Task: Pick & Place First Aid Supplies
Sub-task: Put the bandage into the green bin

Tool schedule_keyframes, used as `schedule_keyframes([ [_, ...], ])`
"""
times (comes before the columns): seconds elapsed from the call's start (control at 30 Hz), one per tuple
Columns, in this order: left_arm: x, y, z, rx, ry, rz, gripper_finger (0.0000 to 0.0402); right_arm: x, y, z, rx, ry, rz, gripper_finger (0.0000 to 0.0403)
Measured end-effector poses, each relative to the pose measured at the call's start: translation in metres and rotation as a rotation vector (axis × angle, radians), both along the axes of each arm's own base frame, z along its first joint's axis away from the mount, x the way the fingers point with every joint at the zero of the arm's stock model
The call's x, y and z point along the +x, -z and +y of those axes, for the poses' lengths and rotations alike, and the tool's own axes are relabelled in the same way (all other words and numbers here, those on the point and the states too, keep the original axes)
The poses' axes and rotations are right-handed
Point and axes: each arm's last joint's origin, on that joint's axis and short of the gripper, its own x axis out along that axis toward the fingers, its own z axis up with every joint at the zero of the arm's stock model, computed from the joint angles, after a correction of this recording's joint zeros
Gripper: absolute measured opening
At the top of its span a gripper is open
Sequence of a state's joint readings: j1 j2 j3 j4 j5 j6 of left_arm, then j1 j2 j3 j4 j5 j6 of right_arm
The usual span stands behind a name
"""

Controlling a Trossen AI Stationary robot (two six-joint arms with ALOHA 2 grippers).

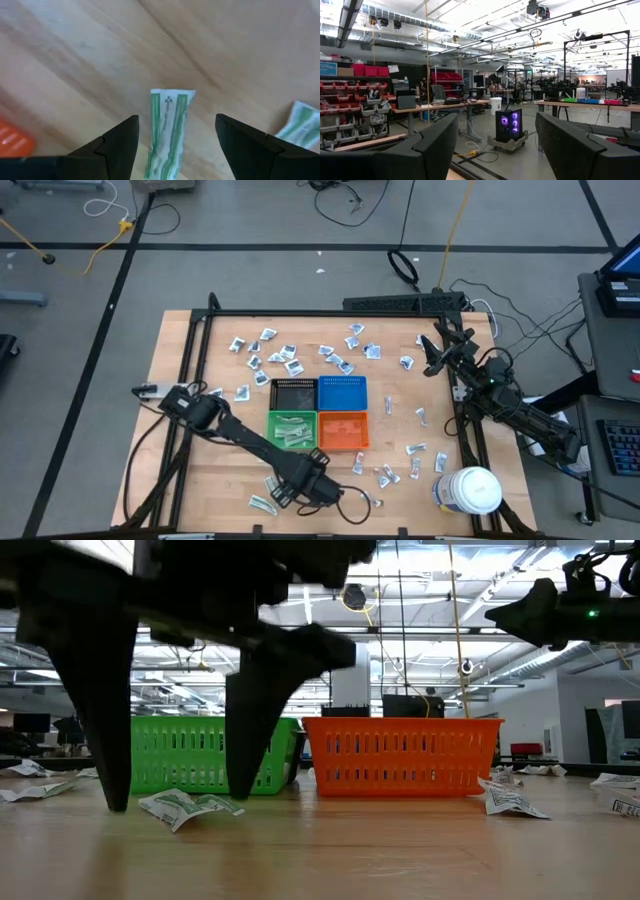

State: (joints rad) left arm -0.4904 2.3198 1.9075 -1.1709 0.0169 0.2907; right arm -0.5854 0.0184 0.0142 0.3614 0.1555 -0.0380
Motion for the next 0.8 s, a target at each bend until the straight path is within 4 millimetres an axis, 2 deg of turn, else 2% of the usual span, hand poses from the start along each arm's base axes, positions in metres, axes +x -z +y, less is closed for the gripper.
schedule_keyframes([
  [0.1,-0.002,0.006,0.001,-0.008,0.024,0.020,0.0258,0.000,0.000,0.000,0.000,0.000,0.000,0.0263],
  [0.2,-0.003,0.008,0.002,-0.026,0.043,0.034,0.0224,0.000,0.000,0.000,0.000,0.000,0.000,0.0263],
  [0.57,-0.004,0.010,0.003,0.027,0.060,0.013,0.0020,0.000,0.000,0.000,0.000,0.000,0.000,0.0263],
  [0.7,-0.007,0.004,0.005,0.040,0.042,0.058,0.0010,0.000,0.000,0.000,0.000,0.000,0.000,0.0263],
  [0.8,-0.010,-0.010,0.008,0.036,0.034,0.063,0.0006,0.000,0.000,0.000,0.000,0.000,0.000,0.0263],
])
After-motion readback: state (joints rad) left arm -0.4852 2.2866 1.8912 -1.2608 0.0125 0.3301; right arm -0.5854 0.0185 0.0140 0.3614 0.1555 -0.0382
